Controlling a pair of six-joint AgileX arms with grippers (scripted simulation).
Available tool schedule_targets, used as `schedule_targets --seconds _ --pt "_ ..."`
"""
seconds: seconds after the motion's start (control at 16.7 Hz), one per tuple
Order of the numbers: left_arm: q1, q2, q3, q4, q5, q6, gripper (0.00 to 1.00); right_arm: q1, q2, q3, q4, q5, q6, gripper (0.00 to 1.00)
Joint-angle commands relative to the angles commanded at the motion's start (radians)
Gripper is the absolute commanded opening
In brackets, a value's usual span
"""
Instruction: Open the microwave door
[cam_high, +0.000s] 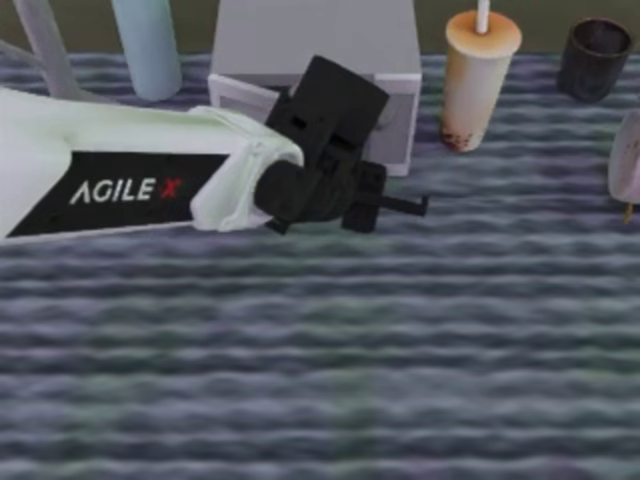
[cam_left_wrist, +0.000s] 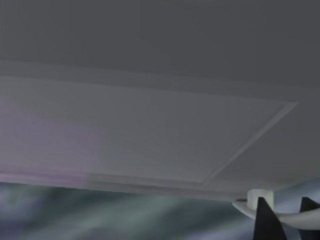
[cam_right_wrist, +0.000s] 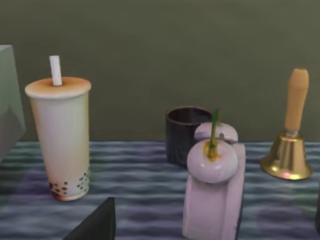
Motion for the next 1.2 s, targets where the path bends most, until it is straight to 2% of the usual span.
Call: schedule_targets --seconds 0.54,0.96,1.2 --pt "0.000 0.000 0.000 0.000 0.000 0.000 0.00 0.000 0.000 0.000 0.000 0.000 0.000 1.00" --pt "0.010 -0.025 -0.038 0.020 0.032 0.039 0.00 0.000 0.000 0.000 0.000 0.000 0.000 1.00" --pt "0.010 -0.026 -0.039 0.020 0.033 0.040 0.00 0.000 0.000 0.000 0.000 0.000 0.000 1.00"
